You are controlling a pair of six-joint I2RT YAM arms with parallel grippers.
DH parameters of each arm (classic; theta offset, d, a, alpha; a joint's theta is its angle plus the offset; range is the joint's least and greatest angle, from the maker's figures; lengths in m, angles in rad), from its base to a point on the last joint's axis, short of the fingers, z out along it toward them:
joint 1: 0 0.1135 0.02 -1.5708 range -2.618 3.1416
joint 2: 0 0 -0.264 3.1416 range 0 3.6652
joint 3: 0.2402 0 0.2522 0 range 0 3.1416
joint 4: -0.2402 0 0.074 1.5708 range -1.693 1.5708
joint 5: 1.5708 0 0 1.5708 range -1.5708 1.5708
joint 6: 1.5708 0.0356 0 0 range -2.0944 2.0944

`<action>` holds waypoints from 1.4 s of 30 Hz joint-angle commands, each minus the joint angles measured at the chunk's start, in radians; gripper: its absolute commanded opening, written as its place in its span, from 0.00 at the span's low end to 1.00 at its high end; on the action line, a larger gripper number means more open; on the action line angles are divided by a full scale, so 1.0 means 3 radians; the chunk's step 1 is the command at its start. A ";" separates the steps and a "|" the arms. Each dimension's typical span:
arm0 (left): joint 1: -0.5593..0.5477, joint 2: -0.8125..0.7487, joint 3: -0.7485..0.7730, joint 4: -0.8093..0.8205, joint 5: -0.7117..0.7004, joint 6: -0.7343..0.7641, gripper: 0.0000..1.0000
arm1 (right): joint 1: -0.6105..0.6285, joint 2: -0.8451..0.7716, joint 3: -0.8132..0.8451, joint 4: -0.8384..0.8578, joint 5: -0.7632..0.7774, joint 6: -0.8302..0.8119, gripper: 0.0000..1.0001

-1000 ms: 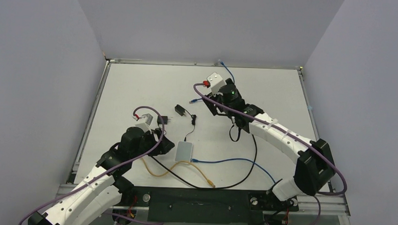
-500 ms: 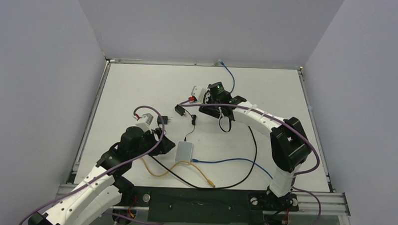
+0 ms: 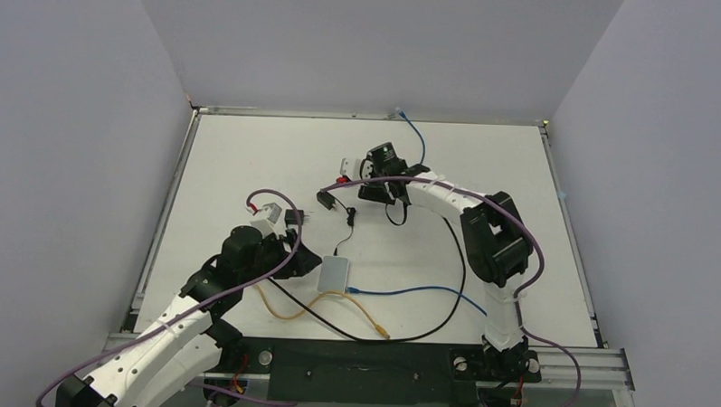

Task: Insert the plug into the switch port
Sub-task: Pick up the connector from the center of the board.

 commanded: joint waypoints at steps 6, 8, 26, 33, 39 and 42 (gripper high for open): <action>0.0087 0.0149 -0.0001 0.0321 0.0169 0.0077 0.62 | 0.0000 0.0430 0.0567 0.0099 -0.0053 -0.0063 0.62; 0.0107 0.0176 0.0003 0.0347 0.0186 0.0078 0.62 | -0.0001 0.0552 0.0668 0.0084 -0.0057 -0.0068 0.60; 0.0227 0.0417 0.0034 0.0468 0.0276 0.0115 0.62 | -0.0002 0.1103 0.1301 -0.0228 0.0035 -0.0265 0.35; 0.0250 0.0446 0.0050 0.0464 0.0286 0.0126 0.62 | -0.0026 0.1209 0.1401 -0.0358 -0.0036 -0.0354 0.30; 0.0265 0.0464 0.0061 0.0455 0.0306 0.0125 0.62 | -0.0047 0.1243 0.1501 -0.0484 -0.0145 -0.0425 0.14; 0.0275 0.0470 0.0062 0.0446 0.0322 0.0126 0.62 | -0.0049 0.1261 0.1541 -0.0531 -0.0179 -0.0444 0.05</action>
